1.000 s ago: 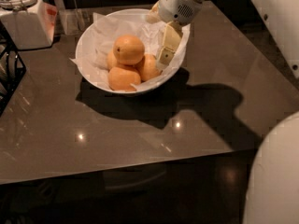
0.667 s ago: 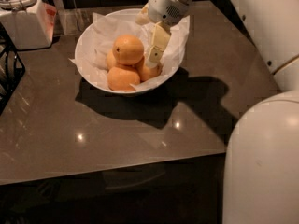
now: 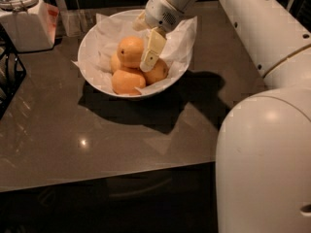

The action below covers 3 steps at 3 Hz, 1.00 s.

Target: Pick orange from white bowl

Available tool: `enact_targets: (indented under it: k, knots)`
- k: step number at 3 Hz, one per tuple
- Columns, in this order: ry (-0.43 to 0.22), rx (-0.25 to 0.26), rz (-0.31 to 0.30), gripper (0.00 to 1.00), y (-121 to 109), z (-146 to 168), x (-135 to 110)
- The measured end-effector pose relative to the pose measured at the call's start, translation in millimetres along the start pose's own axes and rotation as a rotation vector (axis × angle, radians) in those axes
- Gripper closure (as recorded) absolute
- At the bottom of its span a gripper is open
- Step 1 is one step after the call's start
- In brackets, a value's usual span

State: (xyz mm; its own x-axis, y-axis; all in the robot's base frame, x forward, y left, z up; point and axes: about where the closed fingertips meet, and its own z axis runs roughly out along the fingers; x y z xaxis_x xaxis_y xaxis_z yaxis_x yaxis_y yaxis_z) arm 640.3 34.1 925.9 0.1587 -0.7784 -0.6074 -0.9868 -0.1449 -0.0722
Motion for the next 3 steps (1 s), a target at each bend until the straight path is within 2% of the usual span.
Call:
enact_targets:
  k: [2, 3]
  knots:
    - [-0.035, -0.046, -0.019, 0.0, -4, 24, -9]
    - [-0.052, -0.052, -0.028, 0.18, -3, 26, -13]
